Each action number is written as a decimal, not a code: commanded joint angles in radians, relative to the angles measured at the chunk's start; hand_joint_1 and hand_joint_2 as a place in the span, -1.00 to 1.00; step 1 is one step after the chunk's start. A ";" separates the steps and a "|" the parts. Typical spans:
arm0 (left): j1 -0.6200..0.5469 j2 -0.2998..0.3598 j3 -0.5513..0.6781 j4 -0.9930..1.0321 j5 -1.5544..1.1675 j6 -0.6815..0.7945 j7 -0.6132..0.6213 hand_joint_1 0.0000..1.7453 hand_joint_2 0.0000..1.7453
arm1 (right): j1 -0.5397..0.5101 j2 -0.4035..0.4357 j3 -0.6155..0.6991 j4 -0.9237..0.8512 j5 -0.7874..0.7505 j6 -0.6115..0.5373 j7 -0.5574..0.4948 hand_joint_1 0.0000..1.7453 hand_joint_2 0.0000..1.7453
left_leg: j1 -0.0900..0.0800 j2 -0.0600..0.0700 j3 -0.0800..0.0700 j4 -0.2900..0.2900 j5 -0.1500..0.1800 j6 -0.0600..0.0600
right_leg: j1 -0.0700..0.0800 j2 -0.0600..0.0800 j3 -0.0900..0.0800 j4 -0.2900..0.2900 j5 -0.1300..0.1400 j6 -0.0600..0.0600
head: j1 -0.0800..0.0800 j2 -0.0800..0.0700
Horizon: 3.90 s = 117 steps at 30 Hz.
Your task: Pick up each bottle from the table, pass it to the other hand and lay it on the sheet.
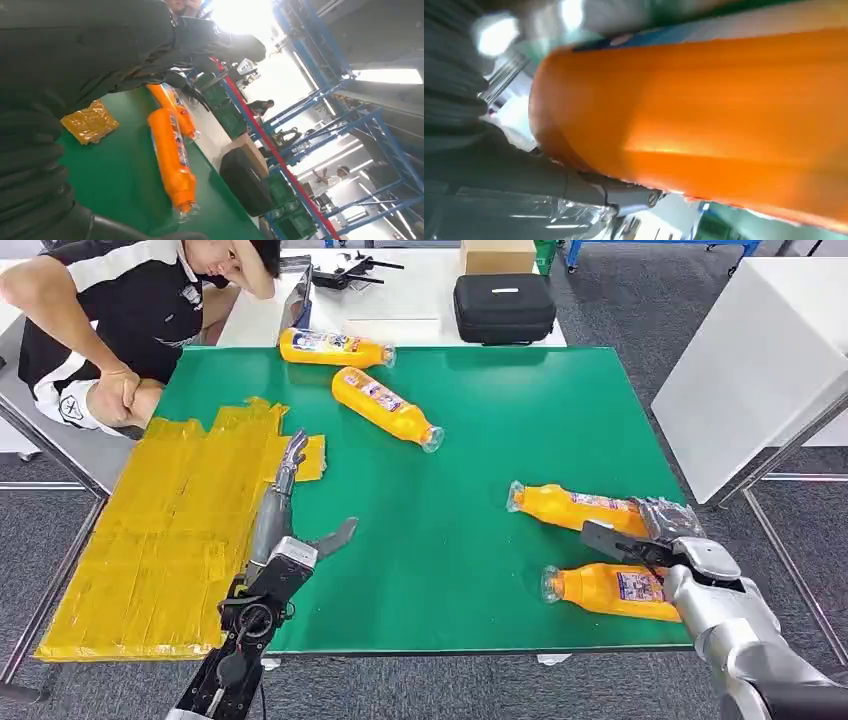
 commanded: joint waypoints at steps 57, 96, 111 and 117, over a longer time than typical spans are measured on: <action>0.003 0.039 -0.139 -0.161 0.218 -0.177 0.082 -1.00 1.00 | 0.272 0.444 0.048 -0.638 -1.005 0.073 -0.436 1.00 1.00 | 0.001 0.003 -0.003 0.000 0.000 -0.003 | 0.001 0.004 -0.004 0.000 0.000 -0.001 | 0.000 0.000; -0.017 0.034 -0.143 -0.148 0.259 -0.176 0.087 -1.00 1.00 | 0.175 0.546 0.381 -0.424 -0.872 0.095 -0.442 1.00 1.00 | 0.001 0.001 -0.005 0.000 0.001 -0.003 | 0.001 0.001 -0.006 0.001 0.000 -0.001 | 0.000 0.000; -0.018 0.030 -0.139 -0.171 0.275 -0.164 0.080 0.94 1.00 | 0.188 0.534 0.451 -0.463 -0.870 0.089 -0.437 1.00 1.00 | 0.001 -0.001 -0.005 0.000 0.001 -0.003 | 0.001 0.000 -0.006 0.001 -0.001 -0.001 | 0.000 0.000; -0.021 0.031 -0.140 -0.170 0.280 -0.164 0.080 1.00 1.00 | 0.192 0.527 0.450 -0.472 -0.880 0.083 -0.429 1.00 1.00 | 0.001 -0.001 -0.005 0.000 0.001 -0.003 | 0.001 -0.001 -0.006 0.001 -0.001 -0.001 | 0.000 0.000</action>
